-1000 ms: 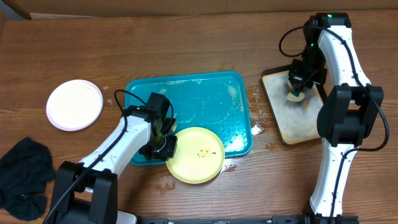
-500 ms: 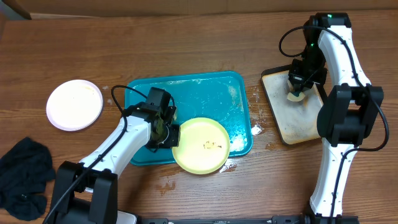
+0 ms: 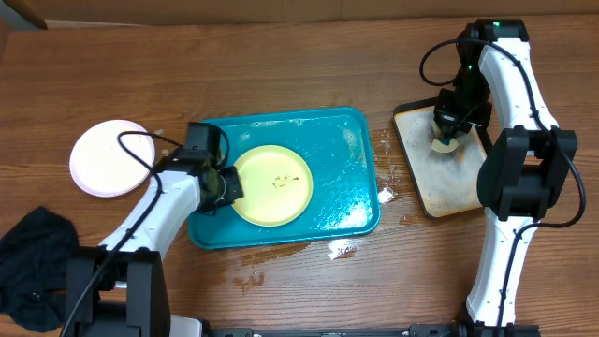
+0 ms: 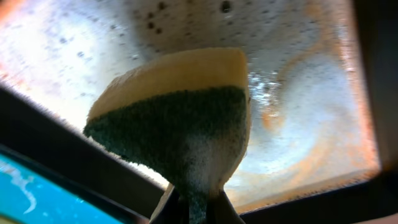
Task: Clean dirty plates on tray and stack at the side
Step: 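Grip the yellow plate rim and slide it to the tray center, left gripper, then carry the sponge from the black tray onto the yellow plate, right gripper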
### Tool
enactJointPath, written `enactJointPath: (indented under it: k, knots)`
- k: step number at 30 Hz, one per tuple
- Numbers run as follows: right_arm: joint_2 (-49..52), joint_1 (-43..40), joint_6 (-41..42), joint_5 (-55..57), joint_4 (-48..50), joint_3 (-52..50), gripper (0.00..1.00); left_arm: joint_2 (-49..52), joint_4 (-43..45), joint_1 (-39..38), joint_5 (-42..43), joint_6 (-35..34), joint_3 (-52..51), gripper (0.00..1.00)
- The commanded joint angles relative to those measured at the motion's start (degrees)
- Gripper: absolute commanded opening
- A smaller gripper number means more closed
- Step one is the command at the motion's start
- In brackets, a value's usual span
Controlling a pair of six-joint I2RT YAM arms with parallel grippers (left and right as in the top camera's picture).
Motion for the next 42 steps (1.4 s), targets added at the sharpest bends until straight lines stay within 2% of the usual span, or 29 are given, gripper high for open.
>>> enactJointPath:
  k: [1,8,18,23,33,36,42]
  knots:
    - [-2.08,-0.37,-3.63,-4.68,0.02,1.27,0.04,-0.7,0.13,0.46,-1.31,0.13,0.52,0.04]
    - [-3.28,-0.22,-12.44,-15.76,0.07,2.56,0.04,0.07,1.62,-1.2,1.4,1.6,0.52,0.04]
    - [-5.27,1.99,-15.87,-20.26,0.02,2.97,0.04,7.72,4.63,-7.63,4.22,-0.83,4.24,0.04]
    - [-6.16,5.9,-17.42,-21.33,0.0,2.97,0.04,12.22,4.02,-8.57,5.88,-2.32,9.44,0.04]
    - [-6.67,18.73,-21.66,-28.04,0.04,2.84,0.04,12.55,3.78,-8.66,5.95,-1.9,15.08,0.04]
    - [-6.67,23.06,-18.08,-28.15,1.7,2.84,0.04,12.63,3.52,-8.66,4.7,-1.88,15.08,0.04]
    - [-6.67,29.0,3.08,-14.05,8.98,2.8,0.04,12.79,3.23,-8.66,4.66,-1.84,15.08,0.04]
